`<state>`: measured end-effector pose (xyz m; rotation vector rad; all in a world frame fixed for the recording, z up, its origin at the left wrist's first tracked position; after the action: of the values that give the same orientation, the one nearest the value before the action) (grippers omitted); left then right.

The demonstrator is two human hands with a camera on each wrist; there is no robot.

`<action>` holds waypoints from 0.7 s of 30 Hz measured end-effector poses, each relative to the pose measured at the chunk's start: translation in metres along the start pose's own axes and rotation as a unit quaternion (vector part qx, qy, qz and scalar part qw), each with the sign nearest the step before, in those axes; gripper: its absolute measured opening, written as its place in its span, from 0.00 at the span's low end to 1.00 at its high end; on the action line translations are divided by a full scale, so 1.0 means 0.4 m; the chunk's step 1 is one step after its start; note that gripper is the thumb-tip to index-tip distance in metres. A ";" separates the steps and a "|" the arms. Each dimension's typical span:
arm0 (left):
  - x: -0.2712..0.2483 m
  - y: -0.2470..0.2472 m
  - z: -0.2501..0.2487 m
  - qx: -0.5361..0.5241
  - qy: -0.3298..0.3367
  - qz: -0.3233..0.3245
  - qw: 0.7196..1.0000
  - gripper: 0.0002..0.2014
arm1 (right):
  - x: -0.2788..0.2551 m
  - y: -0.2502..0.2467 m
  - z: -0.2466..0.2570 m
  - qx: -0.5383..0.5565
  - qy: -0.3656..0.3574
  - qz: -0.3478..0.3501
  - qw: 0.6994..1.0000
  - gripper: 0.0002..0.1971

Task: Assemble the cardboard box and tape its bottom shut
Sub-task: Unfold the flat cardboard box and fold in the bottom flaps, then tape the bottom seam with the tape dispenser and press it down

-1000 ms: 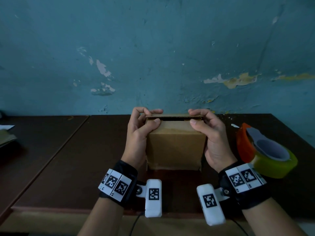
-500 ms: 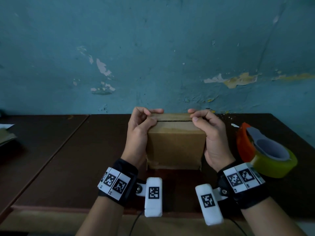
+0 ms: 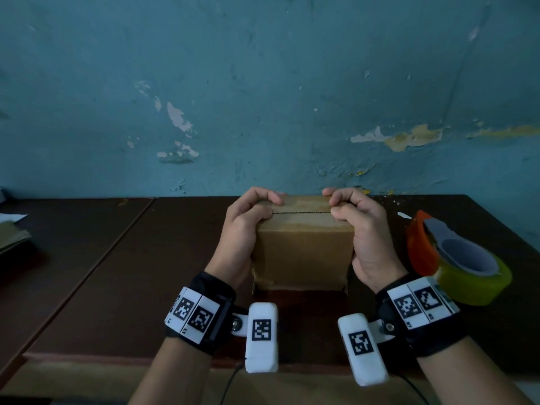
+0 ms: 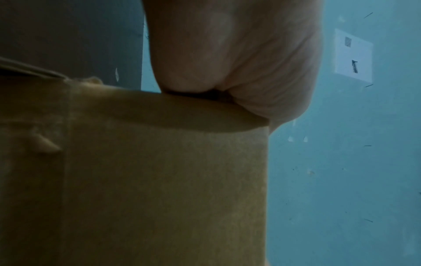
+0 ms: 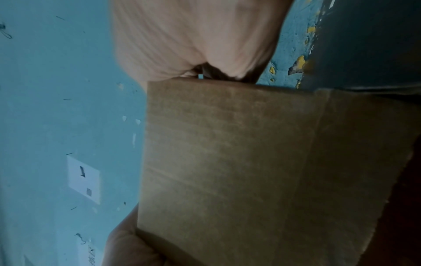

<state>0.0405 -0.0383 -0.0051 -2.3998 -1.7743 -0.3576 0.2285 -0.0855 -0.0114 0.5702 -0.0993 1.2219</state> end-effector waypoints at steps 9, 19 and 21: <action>-0.002 -0.002 0.003 0.003 -0.008 -0.011 1.000 0.08 | -0.002 -0.020 0.014 -0.052 0.006 0.015 0.999 0.09; 0.000 -0.003 0.006 0.004 -0.016 -0.009 1.000 0.08 | 0.037 -0.184 0.152 -0.422 -0.095 -0.099 0.896 0.07; 0.000 -0.001 0.005 0.006 -0.018 -0.010 1.000 0.07 | 0.029 -0.215 0.173 -0.512 -0.065 -0.140 0.845 0.08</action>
<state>0.0402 -0.0376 -0.0069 -2.3978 -1.8106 -0.3056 0.3264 -0.1266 0.0213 -0.2794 -0.7162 0.6860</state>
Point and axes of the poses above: each hand's wrist, its own x-axis towards the middle knuckle, its own y-axis out of the palm, z = x × y, the point moved 5 cm from there along x, towards the middle knuckle, and after that the axes turned 8 degrees about x, right-handed, at the moved point
